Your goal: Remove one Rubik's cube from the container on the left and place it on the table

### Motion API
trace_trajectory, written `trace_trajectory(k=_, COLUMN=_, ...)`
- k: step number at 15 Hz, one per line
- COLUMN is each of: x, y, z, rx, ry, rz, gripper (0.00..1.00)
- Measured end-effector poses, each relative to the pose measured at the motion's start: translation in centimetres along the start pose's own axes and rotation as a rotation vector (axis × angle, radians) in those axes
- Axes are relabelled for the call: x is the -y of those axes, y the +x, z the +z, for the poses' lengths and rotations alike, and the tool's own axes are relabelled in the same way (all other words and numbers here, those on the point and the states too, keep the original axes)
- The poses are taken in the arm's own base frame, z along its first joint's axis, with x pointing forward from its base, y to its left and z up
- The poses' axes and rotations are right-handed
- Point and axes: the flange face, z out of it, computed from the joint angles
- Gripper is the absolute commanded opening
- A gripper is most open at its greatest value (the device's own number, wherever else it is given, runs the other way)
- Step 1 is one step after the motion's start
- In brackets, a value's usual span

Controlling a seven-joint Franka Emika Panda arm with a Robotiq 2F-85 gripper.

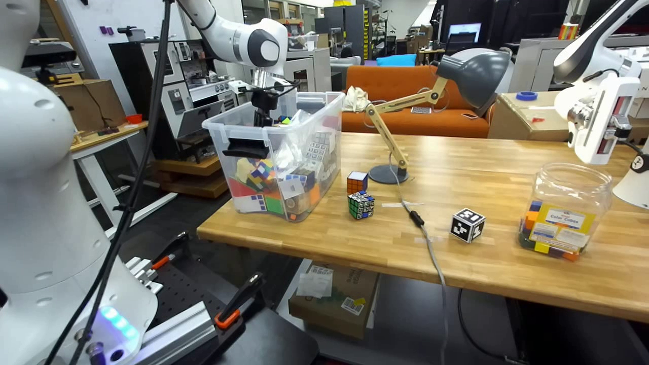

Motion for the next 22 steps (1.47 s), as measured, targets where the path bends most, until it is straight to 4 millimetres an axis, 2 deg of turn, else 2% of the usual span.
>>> trace_trajectory(k=3, x=-0.7, y=0.4, z=-0.7, rx=-0.01, ry=0.005, rz=0.014, gripper=0.37)
trace_trajectory(k=5, x=-1.2, y=0.1, z=-2.2, rx=-0.028, ry=0.018, rz=0.017, gripper=0.37)
trace_trajectory(k=7, x=-1.6, y=-1.0, z=-4.8, rx=-0.058, ry=0.04, rz=0.011, gripper=0.37)
trace_trajectory(k=12, x=-3.4, y=-5.7, z=-14.0, rx=-0.174, ry=0.121, rz=0.022, gripper=0.37)
trace_trajectory(k=14, x=-4.5, y=-7.2, z=-16.8, rx=-0.238, ry=0.129, rz=0.061, gripper=0.37)
trace_trajectory(k=17, x=-6.7, y=-8.4, z=-19.4, rx=-0.31, ry=0.135, rz=0.16, gripper=0.37)
trace_trajectory(k=20, x=-9.3, y=-8.6, z=-20.8, rx=-0.336, ry=0.158, rz=0.274, gripper=0.37)
trace_trajectory(k=21, x=-10.0, y=-8.6, z=-21.1, rx=-0.339, ry=0.165, rz=0.302, gripper=0.62)
trace_trajectory(k=22, x=-10.6, y=-8.6, z=-21.3, rx=-0.34, ry=0.17, rz=0.32, gripper=0.62)
